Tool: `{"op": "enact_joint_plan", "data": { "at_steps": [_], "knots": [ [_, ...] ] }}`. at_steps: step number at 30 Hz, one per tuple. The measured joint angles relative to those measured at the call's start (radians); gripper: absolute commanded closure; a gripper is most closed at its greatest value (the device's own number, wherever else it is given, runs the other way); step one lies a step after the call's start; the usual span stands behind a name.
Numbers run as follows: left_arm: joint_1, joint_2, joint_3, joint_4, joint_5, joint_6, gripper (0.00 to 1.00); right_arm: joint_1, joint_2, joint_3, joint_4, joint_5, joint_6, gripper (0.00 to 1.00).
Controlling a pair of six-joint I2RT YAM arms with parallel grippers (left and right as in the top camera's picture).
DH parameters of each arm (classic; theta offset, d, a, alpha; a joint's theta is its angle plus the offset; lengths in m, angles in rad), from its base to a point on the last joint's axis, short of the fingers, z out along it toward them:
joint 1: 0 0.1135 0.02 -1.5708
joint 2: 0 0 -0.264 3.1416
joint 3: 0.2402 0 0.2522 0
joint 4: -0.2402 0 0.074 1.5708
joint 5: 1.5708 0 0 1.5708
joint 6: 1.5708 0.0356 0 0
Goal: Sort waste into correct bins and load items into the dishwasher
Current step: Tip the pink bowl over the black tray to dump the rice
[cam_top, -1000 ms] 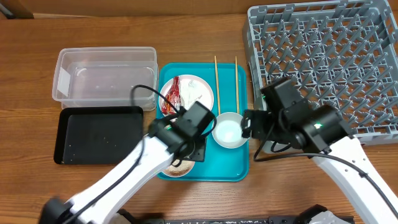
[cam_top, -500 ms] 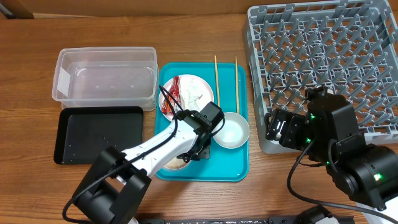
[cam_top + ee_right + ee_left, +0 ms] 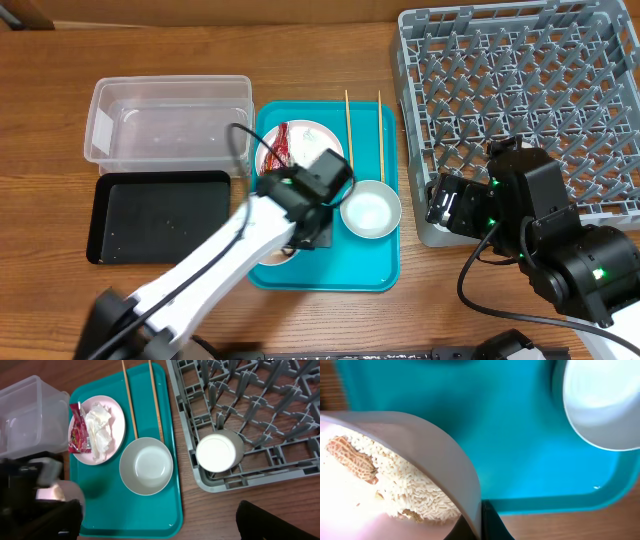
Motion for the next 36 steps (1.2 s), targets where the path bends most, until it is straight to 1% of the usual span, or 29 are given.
{"op": "enact_joint_plan", "data": {
  "at_steps": [3,5,7,10,13,15,18,23,27,31,36],
  "knots": [
    [0.092,-0.075,0.003,-0.035,0.011,0.014,0.96,0.000,0.000,0.000,0.000,0.000,0.000,0.01],
    [0.190,-0.106,0.003,-0.036,0.055,0.056,0.96,0.000,0.000,0.000,-0.002,0.000,0.000,0.01],
    [0.310,-0.120,0.003,-0.030,0.131,0.118,0.96,0.000,0.000,0.000,-0.005,0.001,0.000,0.01],
    [0.521,-0.119,0.004,-0.026,0.270,0.224,0.96,0.000,0.000,0.000,-0.004,0.001,0.000,0.01],
    [0.752,-0.100,0.004,-0.026,0.469,0.353,0.96,0.000,0.000,0.000,-0.005,0.000,0.000,0.01],
    [0.865,-0.071,0.005,-0.028,0.588,0.430,0.96,0.000,0.000,0.000,-0.005,0.001,0.000,0.00],
    [0.998,-0.001,0.005,-0.052,0.776,0.540,0.96,0.000,0.000,0.000,-0.005,0.000,0.000,0.01],
    [1.148,0.138,0.005,-0.125,1.046,0.710,0.96,0.000,0.000,0.000,-0.006,0.001,0.000,0.00],
    [1.234,0.236,0.005,-0.182,1.206,0.802,0.96,0.000,0.000,0.000,-0.010,0.001,0.000,0.01],
    [1.299,0.295,0.005,-0.226,1.306,0.861,0.96,0.000,0.000,0.000,-0.011,0.000,0.000,0.00],
    [1.339,0.306,0.005,-0.273,1.356,0.920,0.96,0.000,0.000,0.000,-0.013,0.001,0.000,0.00]
  ]
}}
